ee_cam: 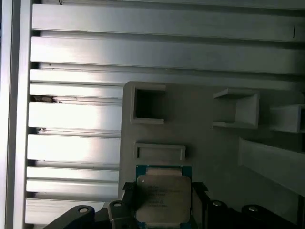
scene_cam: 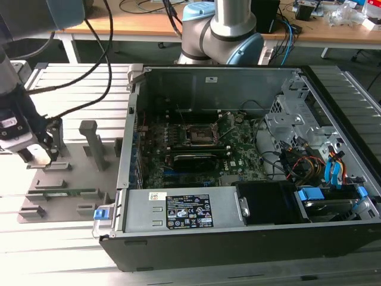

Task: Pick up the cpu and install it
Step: 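Pick up the cpu and move it towards the insertion slot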

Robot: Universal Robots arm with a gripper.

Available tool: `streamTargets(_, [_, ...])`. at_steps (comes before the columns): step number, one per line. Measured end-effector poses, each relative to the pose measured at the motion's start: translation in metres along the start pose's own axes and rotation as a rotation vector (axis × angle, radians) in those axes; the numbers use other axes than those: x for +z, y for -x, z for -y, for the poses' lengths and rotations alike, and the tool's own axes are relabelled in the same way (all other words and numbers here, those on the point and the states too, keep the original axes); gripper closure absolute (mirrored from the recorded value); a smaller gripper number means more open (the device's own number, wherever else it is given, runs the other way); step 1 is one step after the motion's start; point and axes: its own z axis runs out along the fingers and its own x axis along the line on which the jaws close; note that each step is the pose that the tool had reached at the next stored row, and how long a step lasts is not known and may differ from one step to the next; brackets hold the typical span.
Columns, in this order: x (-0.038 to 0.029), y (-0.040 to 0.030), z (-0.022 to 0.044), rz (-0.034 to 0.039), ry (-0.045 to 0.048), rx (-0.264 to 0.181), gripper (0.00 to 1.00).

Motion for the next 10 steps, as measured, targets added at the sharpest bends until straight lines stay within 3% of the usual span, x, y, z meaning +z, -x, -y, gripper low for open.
streamTargets(3, [-0.0116,0.0000,0.0000,0.0000,0.0000,0.000,0.45])
streamTargets(5, [-0.0274,0.0000,0.0001,0.0000,0.0000,0.000,0.45])
streamTargets(7, [-0.0373,0.0000,0.0001,0.0000,0.0000,0.000,0.45])
streamTargets(8, [-0.0472,0.0000,0.0001,-0.0001,0.0000,0.000,0.45])
streamTargets(10, [-0.0604,0.0000,-0.0001,0.0000,0.0000,0.000,0.45])
